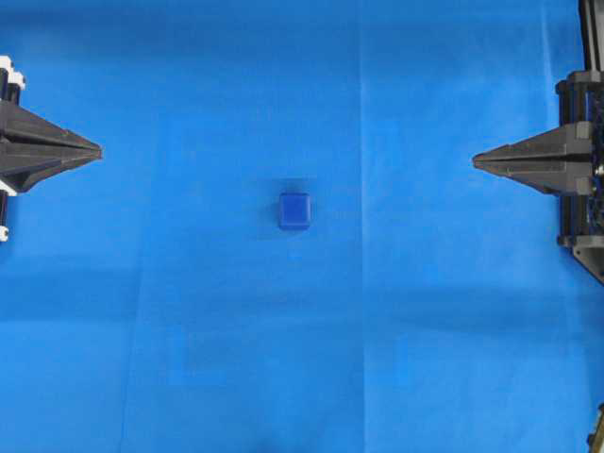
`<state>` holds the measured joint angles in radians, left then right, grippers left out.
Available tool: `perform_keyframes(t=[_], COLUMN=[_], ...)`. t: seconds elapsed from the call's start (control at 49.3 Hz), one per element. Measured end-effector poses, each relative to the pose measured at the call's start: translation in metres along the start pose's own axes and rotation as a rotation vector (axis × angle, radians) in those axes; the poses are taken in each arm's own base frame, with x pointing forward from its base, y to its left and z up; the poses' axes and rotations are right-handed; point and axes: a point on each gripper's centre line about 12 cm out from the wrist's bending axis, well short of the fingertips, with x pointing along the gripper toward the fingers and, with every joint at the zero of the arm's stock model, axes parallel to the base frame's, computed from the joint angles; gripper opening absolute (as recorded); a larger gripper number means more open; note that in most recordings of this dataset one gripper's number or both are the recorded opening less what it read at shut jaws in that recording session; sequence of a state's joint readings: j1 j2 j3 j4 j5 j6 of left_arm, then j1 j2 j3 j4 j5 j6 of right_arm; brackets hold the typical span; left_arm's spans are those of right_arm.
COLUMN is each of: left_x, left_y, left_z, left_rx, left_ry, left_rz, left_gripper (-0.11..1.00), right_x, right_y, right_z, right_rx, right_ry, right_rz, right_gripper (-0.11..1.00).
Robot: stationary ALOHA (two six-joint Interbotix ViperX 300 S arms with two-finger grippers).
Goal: Handover the blue block to the right arm after grasping it with the left arm, then place it in the designated position.
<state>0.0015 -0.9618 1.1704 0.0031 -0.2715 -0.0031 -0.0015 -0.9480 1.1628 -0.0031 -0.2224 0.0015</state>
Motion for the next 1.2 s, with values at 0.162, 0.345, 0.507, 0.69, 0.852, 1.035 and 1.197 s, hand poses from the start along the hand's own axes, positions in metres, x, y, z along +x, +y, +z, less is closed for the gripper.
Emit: perform_keyframes(t=[0.162, 0.345, 0.507, 0.69, 0.852, 1.035, 1.197], left_x=[0.000, 0.000, 0.000, 0.000, 0.003, 0.019, 0.048], left_y=[0.000, 0.000, 0.000, 0.000, 0.000, 0.004, 0.008], left_z=[-0.001, -0.001, -0.003, -0.003, -0.003, -0.002, -0.010], left_rx=[-0.001, -0.001, -0.003, -0.002, -0.002, -0.001, 0.002], left_ry=[0.005, 0.006, 0.021, 0.025, 0.018, 0.000, 0.020], left_rz=[0.000, 0.002, 0.000, 0.000, 0.000, 0.017, 0.033], left_gripper=[0.03, 0.51, 0.90, 0.92, 0.92, 0.92, 0.92], right_x=[0.000, 0.000, 0.000, 0.001, 0.002, 0.005, 0.007], right_y=[-0.001, -0.001, -0.001, -0.002, -0.004, -0.005, -0.007], right_z=[0.000, 0.001, 0.000, 0.000, -0.002, -0.004, -0.004], right_rx=[0.002, 0.018, 0.026, 0.027, 0.027, 0.029, 0.029], right_ry=[0.000, -0.002, 0.003, 0.004, 0.012, 0.026, 0.027], right_rz=[-0.003, -0.007, -0.008, -0.013, -0.019, -0.027, -0.033], right_gripper=[-0.02, 0.28, 0.77, 0.93, 0.94, 0.94, 0.94])
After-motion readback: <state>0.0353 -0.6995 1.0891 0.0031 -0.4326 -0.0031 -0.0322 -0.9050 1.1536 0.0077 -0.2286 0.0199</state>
